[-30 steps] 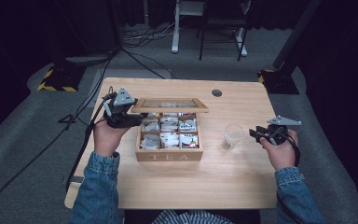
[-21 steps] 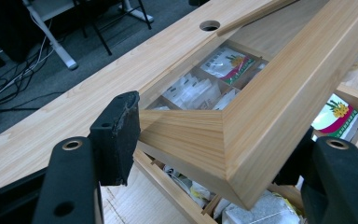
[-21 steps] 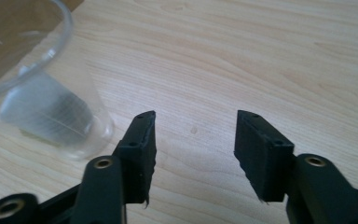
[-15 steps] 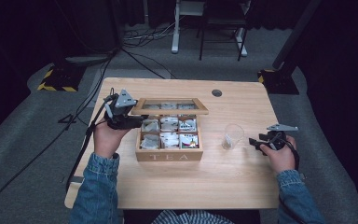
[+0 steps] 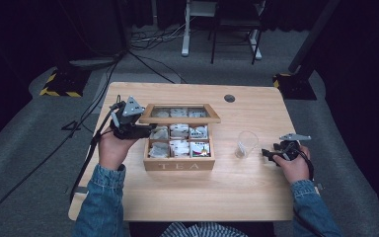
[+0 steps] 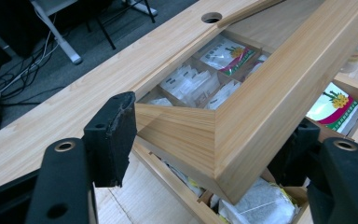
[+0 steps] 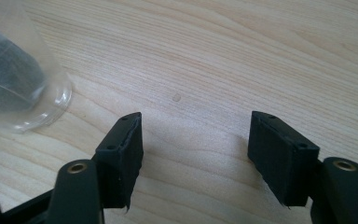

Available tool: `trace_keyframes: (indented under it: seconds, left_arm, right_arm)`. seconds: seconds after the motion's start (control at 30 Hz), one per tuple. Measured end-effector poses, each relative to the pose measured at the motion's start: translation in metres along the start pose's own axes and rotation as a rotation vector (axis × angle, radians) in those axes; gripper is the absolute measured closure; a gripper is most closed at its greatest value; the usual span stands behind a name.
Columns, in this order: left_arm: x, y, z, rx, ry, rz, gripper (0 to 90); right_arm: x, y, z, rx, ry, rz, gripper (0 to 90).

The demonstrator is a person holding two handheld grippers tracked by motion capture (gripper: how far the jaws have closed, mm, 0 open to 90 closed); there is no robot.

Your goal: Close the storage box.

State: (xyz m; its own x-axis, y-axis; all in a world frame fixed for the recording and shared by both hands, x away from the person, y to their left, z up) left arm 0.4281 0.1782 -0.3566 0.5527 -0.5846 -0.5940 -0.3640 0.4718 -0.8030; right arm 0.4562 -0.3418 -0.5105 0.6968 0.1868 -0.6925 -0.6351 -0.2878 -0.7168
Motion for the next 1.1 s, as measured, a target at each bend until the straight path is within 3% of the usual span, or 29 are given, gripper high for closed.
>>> trace_keyframes:
  seconds: [0.1, 0.33, 1.1]
  left_arm:
    - [0.0, 0.001, -0.001, -0.017, -0.046, 0.033, 33.6]
    - [0.001, 0.007, -0.003, -0.056, 0.004, 0.052, 34.7]
    - [0.0, 0.036, -0.019, -0.108, 0.075, 0.156, 34.2]
  right_arm:
    - [0.001, 0.0, 0.0, 0.003, 0.002, -0.004, 36.1]
    - [0.002, -0.001, 0.0, 0.005, 0.007, -0.011, 35.6]
    - [0.012, -0.006, 0.005, -0.004, -0.009, -0.046, 33.2]
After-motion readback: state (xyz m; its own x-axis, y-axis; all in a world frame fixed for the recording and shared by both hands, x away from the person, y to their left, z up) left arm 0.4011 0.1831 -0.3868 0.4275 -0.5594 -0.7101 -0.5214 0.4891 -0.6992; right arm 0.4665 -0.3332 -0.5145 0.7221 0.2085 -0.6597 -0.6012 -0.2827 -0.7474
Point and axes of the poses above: each handheld gripper's, and its own axes: x roughly forward along the jaws, y roughly out of its underside, z roughly to its left, the point moved 2 cm from there along x, roughly forward along the jaws, and after that the axes turned 9 degrees about y, right-handed, at the moved point
